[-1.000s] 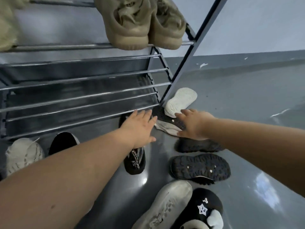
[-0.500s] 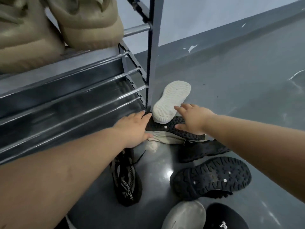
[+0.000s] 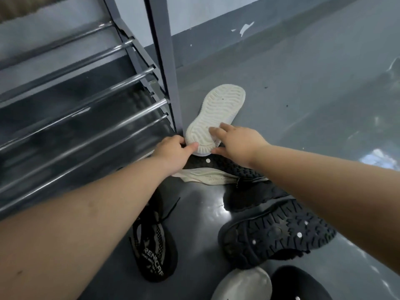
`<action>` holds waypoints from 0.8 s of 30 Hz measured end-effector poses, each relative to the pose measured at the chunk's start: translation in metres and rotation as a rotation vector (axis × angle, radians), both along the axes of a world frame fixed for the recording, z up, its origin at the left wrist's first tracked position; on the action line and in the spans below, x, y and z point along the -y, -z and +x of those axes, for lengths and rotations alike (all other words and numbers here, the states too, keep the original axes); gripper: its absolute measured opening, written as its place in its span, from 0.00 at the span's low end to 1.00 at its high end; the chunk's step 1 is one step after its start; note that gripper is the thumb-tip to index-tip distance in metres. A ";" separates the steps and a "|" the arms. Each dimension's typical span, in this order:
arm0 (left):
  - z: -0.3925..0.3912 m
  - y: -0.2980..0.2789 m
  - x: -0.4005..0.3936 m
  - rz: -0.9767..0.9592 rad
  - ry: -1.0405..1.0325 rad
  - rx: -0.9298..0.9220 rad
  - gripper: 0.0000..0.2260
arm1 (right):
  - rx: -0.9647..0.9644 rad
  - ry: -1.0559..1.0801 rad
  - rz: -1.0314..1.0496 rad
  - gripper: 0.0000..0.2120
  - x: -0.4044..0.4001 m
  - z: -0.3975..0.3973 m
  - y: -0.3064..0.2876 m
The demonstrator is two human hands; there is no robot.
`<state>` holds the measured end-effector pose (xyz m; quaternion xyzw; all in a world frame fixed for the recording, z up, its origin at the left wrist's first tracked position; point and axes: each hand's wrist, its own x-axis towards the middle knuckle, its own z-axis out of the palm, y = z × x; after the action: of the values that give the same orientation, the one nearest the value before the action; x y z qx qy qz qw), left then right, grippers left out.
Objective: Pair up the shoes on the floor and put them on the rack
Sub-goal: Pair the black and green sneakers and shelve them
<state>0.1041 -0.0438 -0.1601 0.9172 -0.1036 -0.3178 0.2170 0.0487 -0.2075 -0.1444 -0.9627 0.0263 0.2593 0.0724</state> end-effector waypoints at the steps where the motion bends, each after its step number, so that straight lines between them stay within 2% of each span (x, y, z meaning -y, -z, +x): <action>1: -0.004 0.004 0.003 -0.040 -0.070 0.007 0.22 | -0.007 0.005 0.007 0.30 0.001 -0.001 0.001; 6: -0.027 0.007 0.017 -0.361 -0.462 -0.119 0.14 | 0.025 0.041 0.079 0.29 0.014 -0.011 0.001; 10: -0.027 -0.001 0.012 -0.489 -0.585 -0.146 0.14 | 0.104 0.095 0.190 0.27 0.005 -0.016 -0.005; 14: -0.030 -0.017 -0.005 -0.717 -0.728 -0.384 0.14 | 0.166 0.093 0.236 0.30 -0.009 -0.027 -0.015; 17: -0.042 -0.030 -0.025 -0.734 -0.700 -0.399 0.12 | 0.298 0.001 0.141 0.44 -0.021 -0.036 -0.022; 20: -0.057 -0.045 -0.054 -0.741 -0.554 -0.398 0.05 | 0.252 -0.094 0.125 0.59 -0.037 -0.043 -0.036; 22: -0.066 -0.059 -0.075 -0.752 -0.463 -0.406 0.05 | 0.191 -0.149 0.162 0.61 -0.055 -0.048 -0.052; 24: -0.078 -0.078 -0.098 -0.765 -0.372 -0.398 0.06 | 0.159 -0.142 0.231 0.52 -0.073 -0.055 -0.073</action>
<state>0.0265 0.0542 -0.0823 0.6956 -0.0034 -0.3824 0.6083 -0.0063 -0.1343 -0.0715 -0.9650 -0.0778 0.1878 0.1659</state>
